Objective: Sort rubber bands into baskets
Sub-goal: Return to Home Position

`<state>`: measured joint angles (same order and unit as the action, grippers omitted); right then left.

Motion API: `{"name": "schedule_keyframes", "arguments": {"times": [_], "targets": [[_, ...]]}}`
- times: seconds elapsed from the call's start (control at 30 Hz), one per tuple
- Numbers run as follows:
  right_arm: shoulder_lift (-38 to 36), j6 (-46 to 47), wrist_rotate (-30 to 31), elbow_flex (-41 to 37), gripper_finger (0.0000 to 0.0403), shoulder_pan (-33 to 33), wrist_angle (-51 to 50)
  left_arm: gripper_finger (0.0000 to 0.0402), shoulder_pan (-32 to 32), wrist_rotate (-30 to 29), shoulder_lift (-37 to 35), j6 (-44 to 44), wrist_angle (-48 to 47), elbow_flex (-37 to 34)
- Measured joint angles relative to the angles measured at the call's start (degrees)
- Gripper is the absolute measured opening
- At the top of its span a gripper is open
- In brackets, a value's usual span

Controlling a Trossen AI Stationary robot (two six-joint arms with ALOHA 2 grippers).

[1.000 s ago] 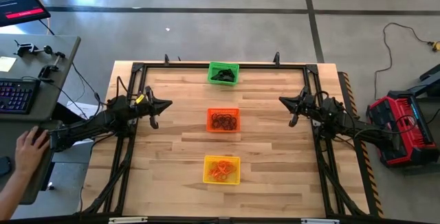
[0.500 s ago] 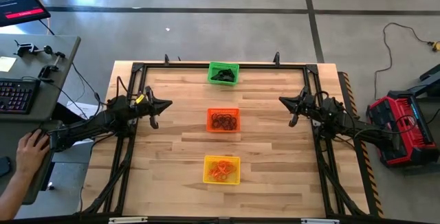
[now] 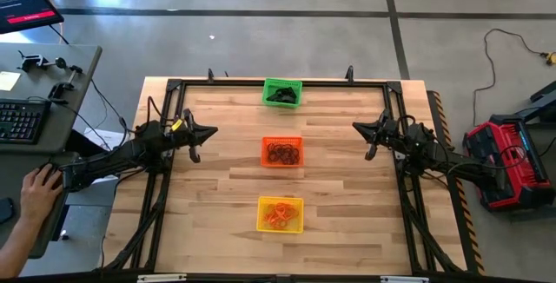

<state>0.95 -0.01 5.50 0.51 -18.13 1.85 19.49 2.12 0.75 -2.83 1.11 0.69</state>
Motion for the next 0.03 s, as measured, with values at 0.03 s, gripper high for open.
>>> {"name": "schedule_keyframes", "arguments": {"times": [0.03], "targets": [[0.0, 0.0, 0.0, 0.0, 0.0, 0.0, 0.02, 0.0, 0.0, -0.01, 0.0, 0.0, 0.01, 0.0]]}}
